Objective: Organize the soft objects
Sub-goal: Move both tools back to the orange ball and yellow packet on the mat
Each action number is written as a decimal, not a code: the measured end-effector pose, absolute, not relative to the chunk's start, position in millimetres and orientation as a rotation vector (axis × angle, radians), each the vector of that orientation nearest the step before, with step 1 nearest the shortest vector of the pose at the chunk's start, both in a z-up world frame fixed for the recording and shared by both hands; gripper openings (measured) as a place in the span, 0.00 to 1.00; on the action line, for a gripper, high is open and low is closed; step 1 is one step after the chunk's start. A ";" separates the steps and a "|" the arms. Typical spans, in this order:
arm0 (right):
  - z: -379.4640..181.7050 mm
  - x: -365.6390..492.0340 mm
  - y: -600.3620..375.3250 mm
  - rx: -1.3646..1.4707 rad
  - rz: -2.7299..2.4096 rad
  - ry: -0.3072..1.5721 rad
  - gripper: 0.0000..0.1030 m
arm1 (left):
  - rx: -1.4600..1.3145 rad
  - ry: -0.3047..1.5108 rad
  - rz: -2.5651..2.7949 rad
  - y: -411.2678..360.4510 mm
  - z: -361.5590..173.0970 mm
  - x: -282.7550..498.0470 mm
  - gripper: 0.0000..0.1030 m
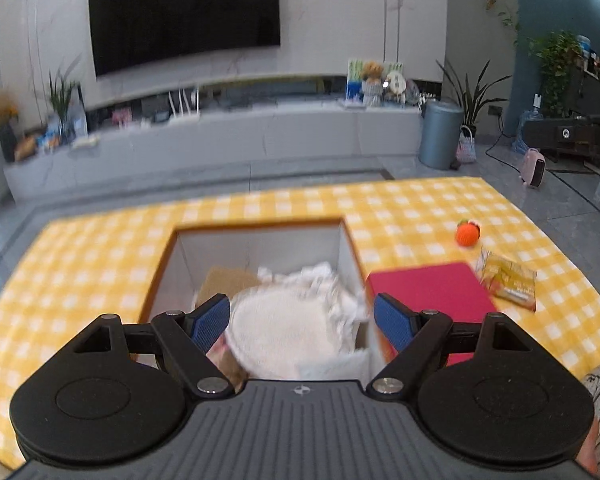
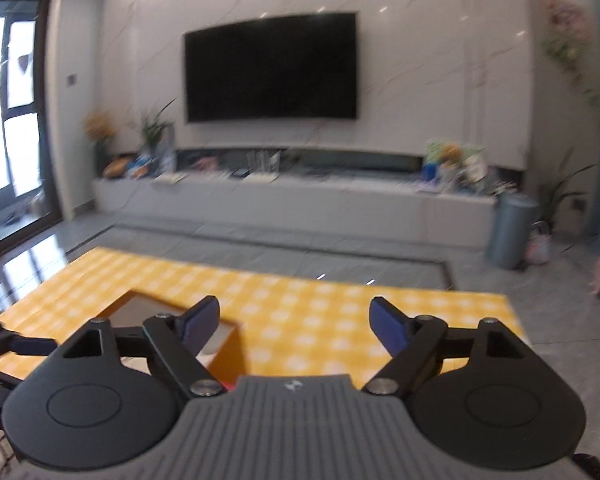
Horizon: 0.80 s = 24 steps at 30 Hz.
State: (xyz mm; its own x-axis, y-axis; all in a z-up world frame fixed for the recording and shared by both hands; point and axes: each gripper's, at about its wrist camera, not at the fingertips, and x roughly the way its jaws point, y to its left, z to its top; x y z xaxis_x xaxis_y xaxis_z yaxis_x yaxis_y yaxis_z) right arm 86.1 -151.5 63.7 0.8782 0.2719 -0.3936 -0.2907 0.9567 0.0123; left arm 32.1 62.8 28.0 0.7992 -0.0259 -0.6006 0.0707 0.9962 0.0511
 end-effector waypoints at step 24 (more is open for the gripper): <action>-75.3 144.1 -316.8 0.259 -0.096 0.660 0.89 | 0.235 0.721 -0.331 -148.6 16.2 158.0 0.93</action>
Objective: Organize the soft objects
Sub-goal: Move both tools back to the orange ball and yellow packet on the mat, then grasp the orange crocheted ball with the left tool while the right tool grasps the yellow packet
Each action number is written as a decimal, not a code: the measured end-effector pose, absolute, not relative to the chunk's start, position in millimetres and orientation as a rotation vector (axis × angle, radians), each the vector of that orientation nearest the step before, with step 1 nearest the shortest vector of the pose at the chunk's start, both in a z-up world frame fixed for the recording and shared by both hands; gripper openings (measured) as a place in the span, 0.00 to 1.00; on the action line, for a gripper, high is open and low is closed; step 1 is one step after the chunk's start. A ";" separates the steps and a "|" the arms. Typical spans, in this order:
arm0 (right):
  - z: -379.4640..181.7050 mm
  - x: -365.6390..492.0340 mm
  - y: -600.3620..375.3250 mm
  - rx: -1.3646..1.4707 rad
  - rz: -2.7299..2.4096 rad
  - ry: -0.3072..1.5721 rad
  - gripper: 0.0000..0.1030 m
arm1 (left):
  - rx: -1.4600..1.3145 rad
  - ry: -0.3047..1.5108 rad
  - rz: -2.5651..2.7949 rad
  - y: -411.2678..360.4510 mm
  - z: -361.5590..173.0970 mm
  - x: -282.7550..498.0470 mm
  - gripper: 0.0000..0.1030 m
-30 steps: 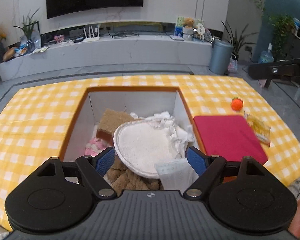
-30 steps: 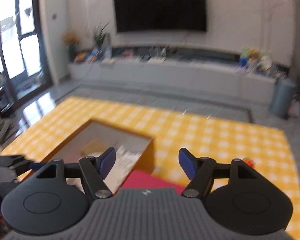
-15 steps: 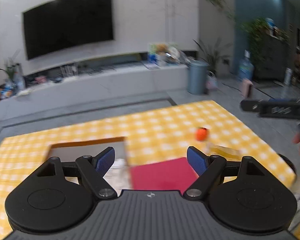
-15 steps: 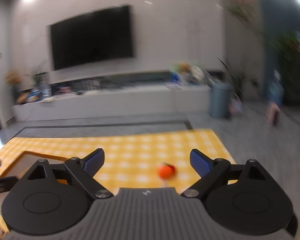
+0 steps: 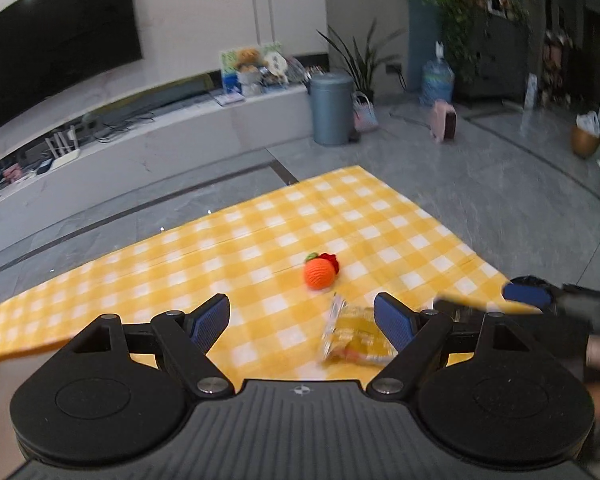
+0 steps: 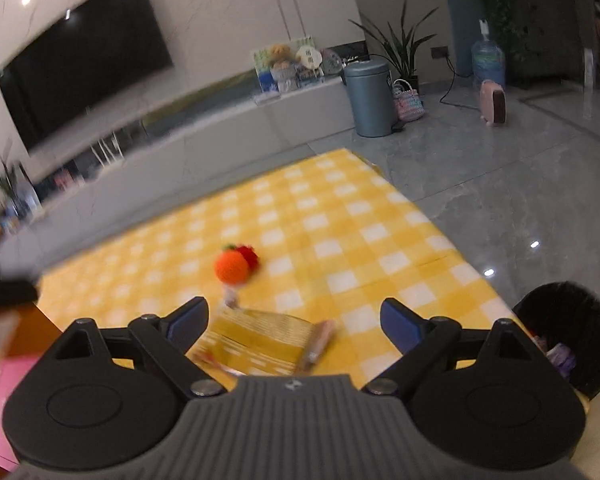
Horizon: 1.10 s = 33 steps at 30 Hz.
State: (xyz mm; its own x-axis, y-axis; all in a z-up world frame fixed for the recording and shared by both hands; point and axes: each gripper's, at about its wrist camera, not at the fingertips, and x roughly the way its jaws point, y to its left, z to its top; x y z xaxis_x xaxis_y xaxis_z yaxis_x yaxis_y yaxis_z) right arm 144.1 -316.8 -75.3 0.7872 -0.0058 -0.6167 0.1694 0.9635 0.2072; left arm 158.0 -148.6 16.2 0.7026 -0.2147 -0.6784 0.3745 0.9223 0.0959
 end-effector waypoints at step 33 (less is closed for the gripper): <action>-154.1 220.0 -250.6 -0.321 0.301 0.779 0.88 | 0.491 0.963 -0.382 -215.1 -136.1 335.5 0.54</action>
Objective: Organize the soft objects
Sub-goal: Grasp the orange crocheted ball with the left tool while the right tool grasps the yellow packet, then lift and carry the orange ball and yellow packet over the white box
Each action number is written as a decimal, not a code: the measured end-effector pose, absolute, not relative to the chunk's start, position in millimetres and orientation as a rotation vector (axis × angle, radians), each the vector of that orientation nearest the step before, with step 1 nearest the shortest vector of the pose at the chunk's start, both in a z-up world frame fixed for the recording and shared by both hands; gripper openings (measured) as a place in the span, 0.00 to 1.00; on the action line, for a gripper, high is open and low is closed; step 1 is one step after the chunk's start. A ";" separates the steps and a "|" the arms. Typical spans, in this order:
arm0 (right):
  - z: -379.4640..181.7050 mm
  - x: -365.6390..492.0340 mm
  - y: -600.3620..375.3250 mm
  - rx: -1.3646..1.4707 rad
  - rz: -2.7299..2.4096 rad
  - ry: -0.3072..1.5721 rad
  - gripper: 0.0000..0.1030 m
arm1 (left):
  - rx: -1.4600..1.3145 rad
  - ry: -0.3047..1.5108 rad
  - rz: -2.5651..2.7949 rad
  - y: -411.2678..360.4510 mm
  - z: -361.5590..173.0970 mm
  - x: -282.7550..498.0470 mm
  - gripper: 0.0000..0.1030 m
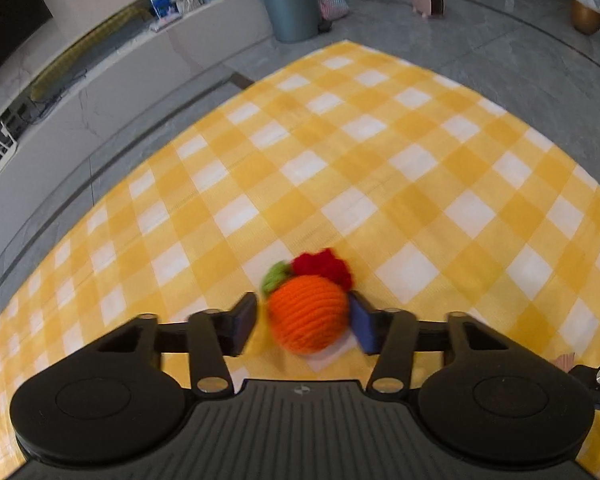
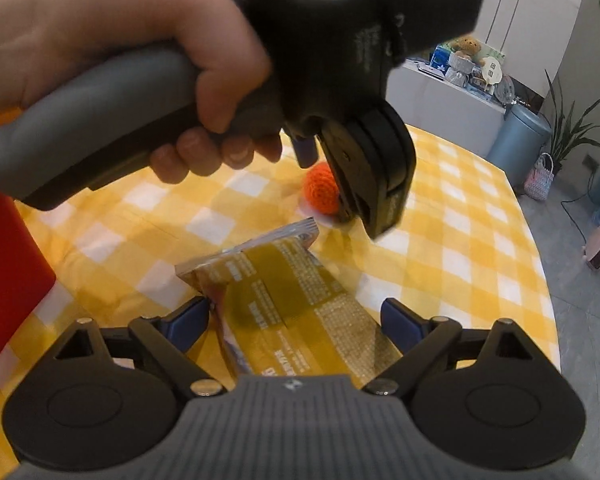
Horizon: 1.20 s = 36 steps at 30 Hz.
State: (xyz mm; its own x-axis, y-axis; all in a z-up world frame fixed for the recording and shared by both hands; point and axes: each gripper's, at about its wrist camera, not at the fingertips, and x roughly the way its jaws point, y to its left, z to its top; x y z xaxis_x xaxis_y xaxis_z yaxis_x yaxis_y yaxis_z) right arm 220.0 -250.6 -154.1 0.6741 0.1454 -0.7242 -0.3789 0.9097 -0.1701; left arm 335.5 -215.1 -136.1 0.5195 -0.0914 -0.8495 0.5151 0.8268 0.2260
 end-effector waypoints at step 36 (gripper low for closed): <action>-118.8 203.6 -306.6 -0.015 -0.024 0.767 0.51 | 0.444 0.763 -0.375 -202.1 -83.8 268.9 0.46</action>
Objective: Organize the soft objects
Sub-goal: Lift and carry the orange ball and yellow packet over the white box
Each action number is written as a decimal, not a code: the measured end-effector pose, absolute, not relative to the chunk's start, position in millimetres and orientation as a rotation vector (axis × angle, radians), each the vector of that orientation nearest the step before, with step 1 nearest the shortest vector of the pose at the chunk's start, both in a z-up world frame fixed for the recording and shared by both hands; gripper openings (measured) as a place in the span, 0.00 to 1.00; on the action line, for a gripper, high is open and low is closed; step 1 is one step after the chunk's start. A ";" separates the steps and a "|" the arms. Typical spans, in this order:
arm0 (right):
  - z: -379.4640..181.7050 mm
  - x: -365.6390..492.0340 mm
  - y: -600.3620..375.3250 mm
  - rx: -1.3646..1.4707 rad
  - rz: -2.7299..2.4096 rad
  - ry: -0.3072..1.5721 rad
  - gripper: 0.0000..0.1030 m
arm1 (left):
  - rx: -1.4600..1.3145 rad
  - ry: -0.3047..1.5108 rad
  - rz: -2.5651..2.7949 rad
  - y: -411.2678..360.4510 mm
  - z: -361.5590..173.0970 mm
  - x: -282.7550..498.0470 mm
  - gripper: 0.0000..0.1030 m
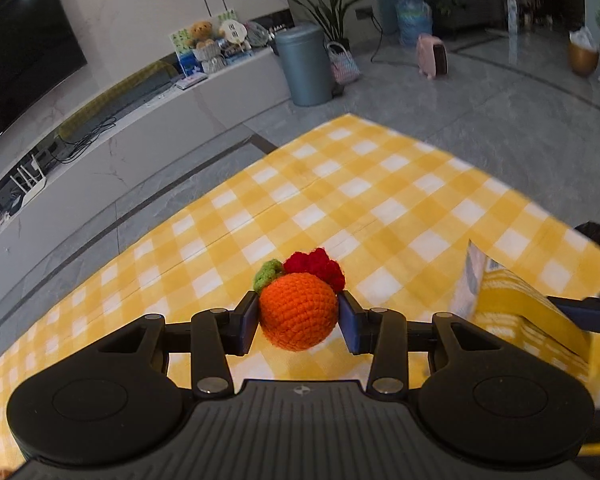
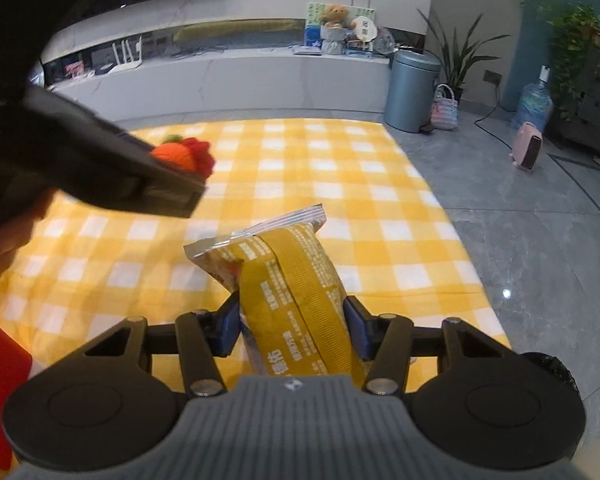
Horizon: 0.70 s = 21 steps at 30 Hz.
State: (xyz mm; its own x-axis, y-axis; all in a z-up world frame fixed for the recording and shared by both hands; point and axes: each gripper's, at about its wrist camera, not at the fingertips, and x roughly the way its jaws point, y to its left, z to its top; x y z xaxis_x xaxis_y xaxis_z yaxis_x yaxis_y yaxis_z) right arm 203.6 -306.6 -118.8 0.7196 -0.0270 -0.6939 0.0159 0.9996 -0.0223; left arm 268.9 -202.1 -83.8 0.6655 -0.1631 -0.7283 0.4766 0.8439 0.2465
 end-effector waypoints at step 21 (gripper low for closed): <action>-46.9 137.6 -311.7 0.346 0.104 0.435 0.52 | 0.292 0.586 -0.257 -47.6 48.3 136.0 0.46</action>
State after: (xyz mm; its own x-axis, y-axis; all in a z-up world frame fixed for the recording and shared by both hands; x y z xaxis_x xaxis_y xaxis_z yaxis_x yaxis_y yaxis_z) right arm 137.6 -311.7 -46.9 0.9027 0.1718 -0.3944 -0.0252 0.9363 0.3503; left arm 136.0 -47.6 48.3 0.8035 -0.1539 -0.5751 0.3182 0.9274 0.1964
